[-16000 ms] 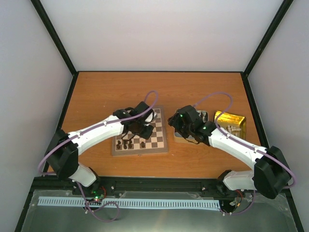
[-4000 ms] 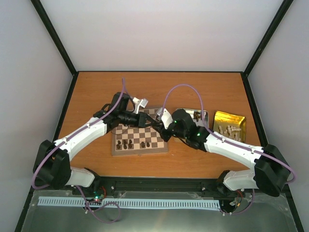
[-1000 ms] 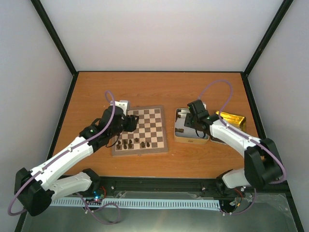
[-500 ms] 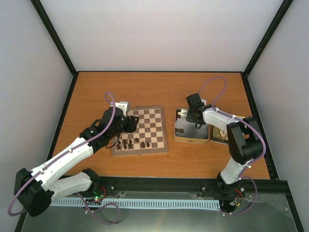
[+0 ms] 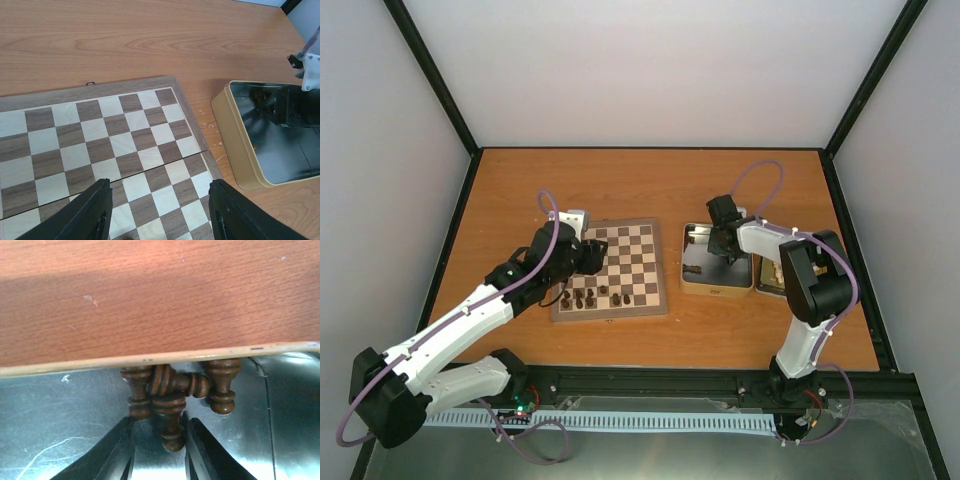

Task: Set up the chess pieces on the board
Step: Pick up the chess piece from the storage box.

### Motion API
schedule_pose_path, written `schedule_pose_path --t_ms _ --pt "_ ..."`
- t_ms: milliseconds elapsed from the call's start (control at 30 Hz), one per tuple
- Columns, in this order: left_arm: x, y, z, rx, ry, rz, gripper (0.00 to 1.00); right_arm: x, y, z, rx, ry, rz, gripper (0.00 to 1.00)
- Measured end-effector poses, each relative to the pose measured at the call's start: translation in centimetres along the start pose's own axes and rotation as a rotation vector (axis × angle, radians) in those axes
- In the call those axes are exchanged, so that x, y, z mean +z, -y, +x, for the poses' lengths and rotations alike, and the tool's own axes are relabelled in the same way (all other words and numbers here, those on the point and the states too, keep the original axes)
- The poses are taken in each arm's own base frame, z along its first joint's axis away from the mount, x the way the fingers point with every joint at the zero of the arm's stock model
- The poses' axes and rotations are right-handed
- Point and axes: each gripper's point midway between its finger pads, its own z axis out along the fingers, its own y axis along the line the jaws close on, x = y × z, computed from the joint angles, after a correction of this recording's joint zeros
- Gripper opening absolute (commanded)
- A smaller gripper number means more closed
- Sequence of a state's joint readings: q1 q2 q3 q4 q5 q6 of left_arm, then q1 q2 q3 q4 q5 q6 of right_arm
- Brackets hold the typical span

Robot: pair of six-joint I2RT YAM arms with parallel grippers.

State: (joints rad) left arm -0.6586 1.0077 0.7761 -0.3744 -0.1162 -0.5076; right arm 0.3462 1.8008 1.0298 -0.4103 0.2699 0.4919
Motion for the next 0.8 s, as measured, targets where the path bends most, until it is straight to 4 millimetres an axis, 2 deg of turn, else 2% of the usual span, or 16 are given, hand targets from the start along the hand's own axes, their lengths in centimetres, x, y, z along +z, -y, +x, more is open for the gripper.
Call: schedule_pose_path --t_ms 200,433,567,733,767,800 --pt "0.0 0.0 0.0 0.001 0.0 0.0 0.54 0.3 -0.4 -0.6 -0.018 0.014 -0.022 0.08" --pt "0.0 0.0 0.0 0.001 0.0 0.0 0.54 -0.3 -0.6 -0.1 -0.017 -0.016 -0.065 0.04" --pt "0.0 0.1 0.1 0.0 -0.003 0.005 0.55 -2.8 -1.6 0.7 -0.022 -0.057 -0.166 0.04" --pt "0.4 0.7 0.1 -0.032 -0.021 0.062 0.59 -8.2 -4.0 -0.2 -0.067 0.0 -0.391 0.06" --pt "0.5 0.6 0.0 -0.042 -0.023 0.063 0.61 -9.8 -5.0 -0.2 -0.097 0.023 -0.48 0.07" --pt "0.7 0.6 -0.1 -0.063 -0.03 0.083 0.62 -10.0 -5.2 -0.2 -0.102 0.026 -0.495 0.07"
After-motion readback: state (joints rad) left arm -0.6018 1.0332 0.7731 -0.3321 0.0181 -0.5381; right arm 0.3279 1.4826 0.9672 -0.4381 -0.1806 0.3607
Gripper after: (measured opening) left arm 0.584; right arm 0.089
